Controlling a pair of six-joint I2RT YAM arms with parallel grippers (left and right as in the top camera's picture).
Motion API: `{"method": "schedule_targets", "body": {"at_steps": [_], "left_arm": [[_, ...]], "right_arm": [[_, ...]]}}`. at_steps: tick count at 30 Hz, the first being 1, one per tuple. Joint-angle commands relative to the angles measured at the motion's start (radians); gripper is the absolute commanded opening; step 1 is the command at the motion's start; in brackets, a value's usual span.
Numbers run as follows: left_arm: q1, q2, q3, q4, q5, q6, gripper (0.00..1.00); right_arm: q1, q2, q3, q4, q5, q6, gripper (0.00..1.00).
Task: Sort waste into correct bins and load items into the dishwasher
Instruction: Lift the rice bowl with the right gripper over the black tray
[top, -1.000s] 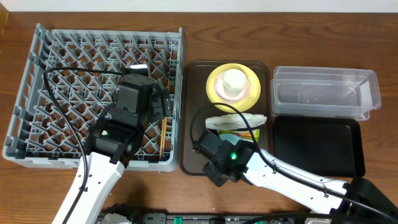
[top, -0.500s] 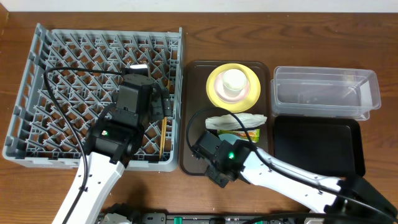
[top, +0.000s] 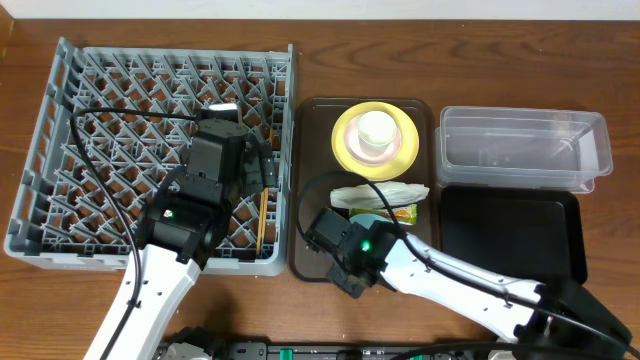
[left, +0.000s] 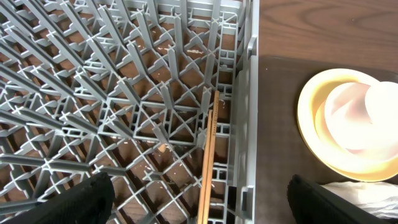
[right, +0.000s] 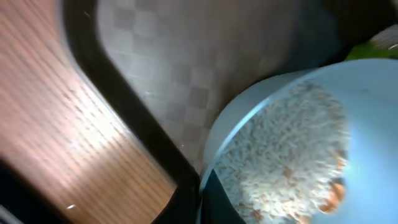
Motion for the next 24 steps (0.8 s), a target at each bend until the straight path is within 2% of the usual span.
{"method": "schedule_targets", "body": {"at_steps": [1, 6, 12, 20, 24], "left_arm": [[0.005, 0.002, 0.017, -0.003, -0.009, -0.002, 0.92], [0.005, 0.002, 0.017, -0.003, -0.009, -0.002, 0.92], [0.005, 0.002, 0.017, -0.003, -0.009, -0.001, 0.92], [0.005, 0.002, 0.017, -0.003, -0.009, -0.002, 0.92], [0.005, 0.002, 0.017, -0.003, -0.009, -0.002, 0.92]], "right_arm": [[0.000, -0.051, 0.076, -0.038, 0.020, 0.047, 0.01], [-0.015, -0.105, 0.159, -0.150, 0.122, 0.171, 0.01], [-0.106, -0.201, 0.174, -0.206, 0.127, 0.299, 0.01], [-0.399, -0.330, 0.173, -0.293, 0.052, 0.327, 0.01], [-0.583, -0.372, 0.173, -0.316, -0.035, 0.280, 0.01]]}}
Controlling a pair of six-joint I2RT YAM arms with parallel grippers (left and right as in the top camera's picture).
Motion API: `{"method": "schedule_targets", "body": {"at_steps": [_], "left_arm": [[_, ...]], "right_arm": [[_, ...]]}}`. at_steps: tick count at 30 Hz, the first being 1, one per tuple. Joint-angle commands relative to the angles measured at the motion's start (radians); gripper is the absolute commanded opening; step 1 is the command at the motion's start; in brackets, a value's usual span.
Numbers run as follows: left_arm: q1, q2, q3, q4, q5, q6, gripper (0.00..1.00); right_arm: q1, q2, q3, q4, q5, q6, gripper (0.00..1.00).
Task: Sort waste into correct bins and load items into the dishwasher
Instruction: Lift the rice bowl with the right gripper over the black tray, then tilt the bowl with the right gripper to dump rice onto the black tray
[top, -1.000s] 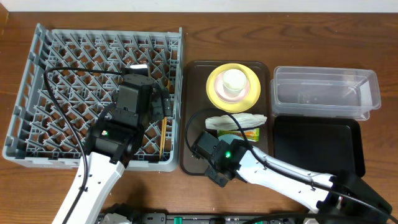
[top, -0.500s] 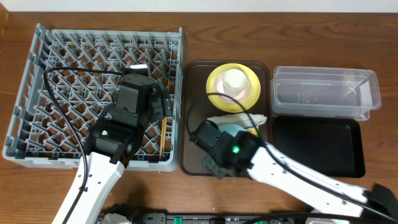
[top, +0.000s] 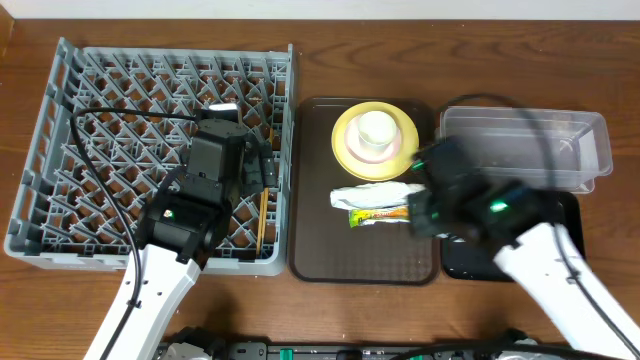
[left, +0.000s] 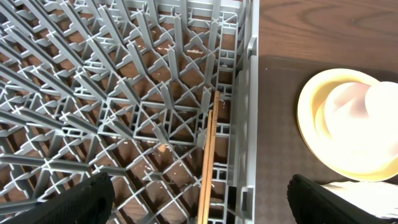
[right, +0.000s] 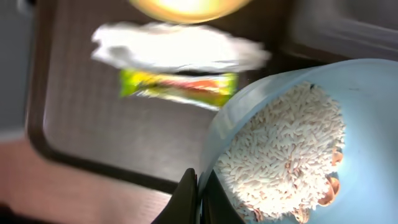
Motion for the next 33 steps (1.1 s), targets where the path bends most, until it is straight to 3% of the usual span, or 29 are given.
{"method": "schedule_targets", "body": {"at_steps": [1, 15, 24, 33], "left_arm": [[0.005, 0.002, 0.017, -0.003, -0.009, -0.002, 0.92], [0.005, 0.002, 0.017, -0.003, -0.009, -0.001, 0.92], [0.005, 0.002, 0.017, -0.003, -0.009, -0.002, 0.92], [0.005, 0.002, 0.017, -0.003, -0.009, -0.001, 0.92]], "right_arm": [[-0.147, -0.042, 0.018, -0.013, -0.101, -0.035, 0.01], [-0.732, -0.064, -0.042, -0.012, -0.645, -0.302, 0.01], [-1.030, -0.064, -0.288, 0.160, -1.065, -0.377, 0.01], [-1.250, -0.064, -0.523, 0.384, -1.353, -0.400, 0.01]]}}
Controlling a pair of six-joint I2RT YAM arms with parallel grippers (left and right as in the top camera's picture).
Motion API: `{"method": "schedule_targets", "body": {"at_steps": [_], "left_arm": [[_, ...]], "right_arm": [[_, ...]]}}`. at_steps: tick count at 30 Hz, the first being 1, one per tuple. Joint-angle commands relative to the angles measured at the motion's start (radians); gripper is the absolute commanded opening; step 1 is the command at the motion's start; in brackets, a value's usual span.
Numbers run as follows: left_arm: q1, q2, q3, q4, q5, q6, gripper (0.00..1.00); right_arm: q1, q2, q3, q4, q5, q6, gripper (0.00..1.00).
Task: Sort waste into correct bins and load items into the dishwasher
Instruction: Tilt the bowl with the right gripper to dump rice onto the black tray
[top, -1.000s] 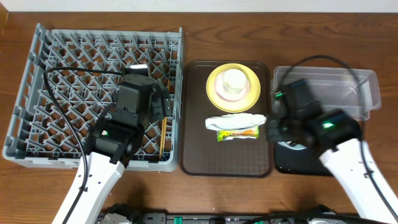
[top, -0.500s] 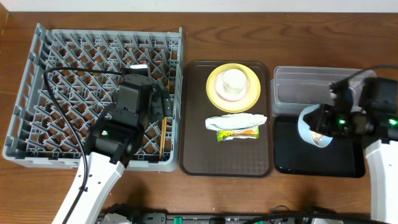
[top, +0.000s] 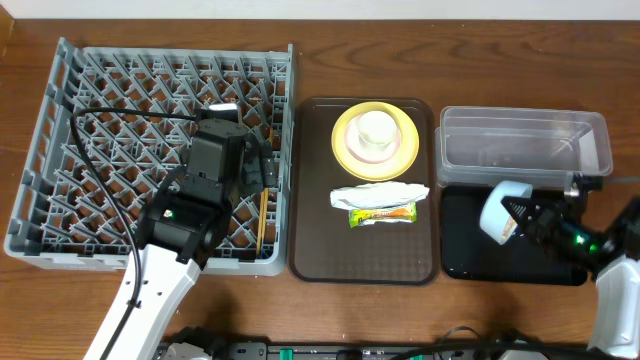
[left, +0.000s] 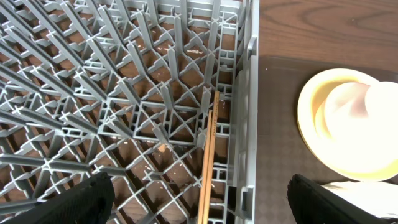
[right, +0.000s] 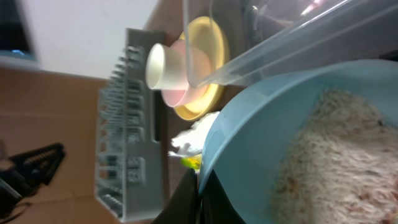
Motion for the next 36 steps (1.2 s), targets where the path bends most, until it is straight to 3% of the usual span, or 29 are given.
{"method": "schedule_targets", "body": {"at_steps": [1, 13, 21, 24, 28, 32, 36], "left_arm": [[0.005, 0.002, 0.017, -0.003, -0.009, -0.001, 0.92], [0.005, 0.002, 0.017, -0.003, -0.009, -0.001, 0.92], [0.005, 0.002, 0.017, -0.003, -0.009, -0.001, 0.92], [0.005, 0.002, 0.017, -0.003, -0.009, -0.001, 0.92], [0.005, 0.002, 0.017, -0.003, -0.009, -0.002, 0.92], [0.005, 0.002, 0.017, -0.003, -0.009, -0.002, 0.92], [0.005, 0.002, 0.017, -0.003, -0.009, -0.002, 0.92]], "right_arm": [[-0.078, -0.010, -0.076, 0.042, -0.221, -0.032, 0.01], [-0.290, -0.010, -0.171, 0.163, -0.448, 0.010, 0.01], [-0.293, -0.010, -0.175, 0.204, -0.443, 0.018, 0.01], [-0.293, -0.010, -0.175, 0.239, -0.448, 0.148, 0.01], [-0.293, -0.010, -0.175, 0.270, -0.424, 0.133, 0.01], [-0.291, -0.010, -0.175, 0.244, -0.449, 0.266, 0.01], [-0.292, -0.010, -0.175, 0.290, -0.438, 0.278, 0.01]]}}
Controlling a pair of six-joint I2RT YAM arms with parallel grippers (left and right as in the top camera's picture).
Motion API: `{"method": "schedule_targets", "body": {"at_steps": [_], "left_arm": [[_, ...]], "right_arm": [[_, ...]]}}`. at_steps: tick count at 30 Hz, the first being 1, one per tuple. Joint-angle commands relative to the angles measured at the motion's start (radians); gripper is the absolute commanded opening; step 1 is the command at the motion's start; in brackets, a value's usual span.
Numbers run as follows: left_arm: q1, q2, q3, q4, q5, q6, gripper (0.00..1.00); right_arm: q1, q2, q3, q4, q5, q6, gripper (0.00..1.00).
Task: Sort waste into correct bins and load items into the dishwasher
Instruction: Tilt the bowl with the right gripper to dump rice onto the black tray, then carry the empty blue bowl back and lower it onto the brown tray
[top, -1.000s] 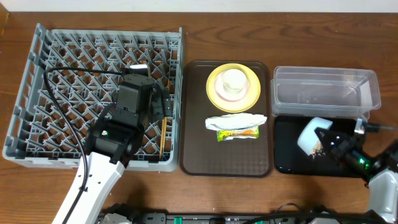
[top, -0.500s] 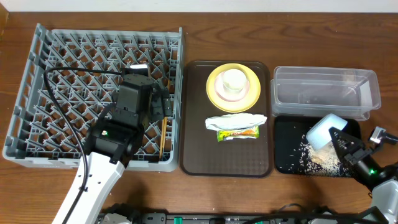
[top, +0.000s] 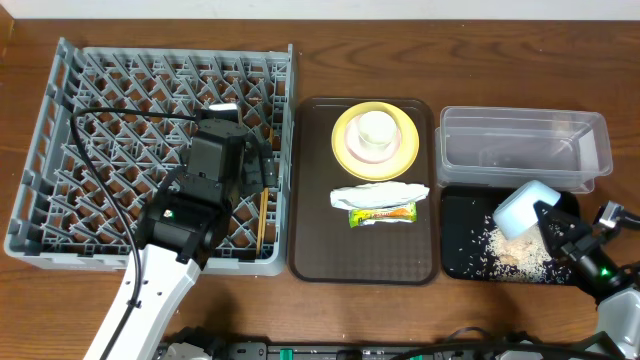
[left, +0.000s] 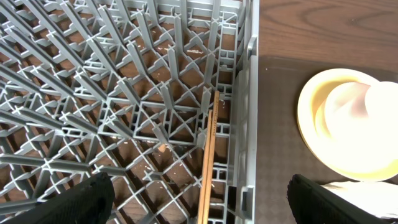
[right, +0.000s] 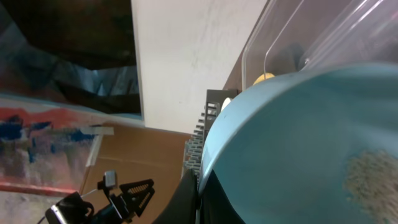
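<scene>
My right gripper (right: 198, 186) is shut on the rim of a light blue bowl (top: 522, 208), tipped on its side over the black bin (top: 460, 215). Rice (top: 520, 250) lies scattered in that bin; a little still clings inside the bowl (right: 367, 177). My left gripper (left: 199, 205) hangs open over the grey dish rack (top: 60, 120), above two wooden chopsticks (left: 208, 155) lying in it. On the brown tray (top: 320, 240) stand a yellow plate (top: 345, 150) with a pink bowl and white cup (top: 375, 130), beside a white napkin (top: 378, 194) and a green wrapper (top: 383, 213).
A clear plastic bin (top: 520, 150) sits behind the black bin at the right. The rack fills the table's left side, its right wall (left: 245, 124) next to the tray.
The blue bowl has tipped further over the black bin and most of its rice now lies in the bin. The left arm has not moved.
My right gripper first held the rice-filled blue bowl at the tray's front. Then it held the bowl beside the wrapper, then over the black bin, and now the rice is dumped there. The left gripper stayed open over the rack throughout.
</scene>
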Motion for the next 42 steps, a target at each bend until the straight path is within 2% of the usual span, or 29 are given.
{"method": "schedule_targets", "body": {"at_steps": [1, 3, 5, 9, 12, 15, 19, 24, 29, 34, 42], "left_arm": [[0.005, 0.002, 0.017, -0.003, -0.009, -0.002, 0.92], [0.005, 0.002, 0.017, -0.003, -0.009, -0.001, 0.92], [0.005, 0.002, 0.017, -0.003, -0.009, -0.002, 0.92], [0.005, 0.002, 0.017, -0.003, -0.009, -0.002, 0.92], [0.005, 0.002, 0.017, -0.003, -0.009, -0.002, 0.92], [0.005, 0.002, 0.017, -0.003, -0.009, -0.002, 0.92], [0.005, 0.002, 0.017, -0.003, -0.009, -0.002, 0.92], [0.005, 0.002, 0.017, -0.003, -0.009, -0.002, 0.92], [0.005, 0.002, 0.017, -0.003, -0.009, -0.002, 0.93], [0.005, 0.002, 0.017, -0.003, -0.009, -0.002, 0.93], [0.005, 0.002, 0.017, -0.003, -0.009, -0.001, 0.92]], "right_arm": [[-0.008, -0.010, -0.003, -0.022, -0.047, 0.093, 0.01], [-0.006, -0.012, -0.003, -0.050, -0.045, 0.098, 0.01], [-0.006, -0.012, -0.003, 0.012, -0.004, 0.063, 0.01], [-0.003, -0.012, -0.003, -0.047, -0.046, 0.116, 0.01], [-0.003, -0.012, -0.003, 0.019, 0.021, 0.100, 0.01], [-0.003, -0.014, -0.003, -0.004, -0.028, 0.101, 0.01], [0.001, -0.047, 0.004, -0.002, 0.039, 0.138, 0.01], [0.103, -0.135, 0.089, -0.005, 0.154, 0.198, 0.01], [0.381, -0.236, 0.262, -0.097, 0.431, 0.217, 0.01], [0.799, -0.250, 0.443, -0.264, 0.855, 0.146, 0.01], [1.480, -0.139, 0.480, -0.267, 1.261, 0.061, 0.01]]}}
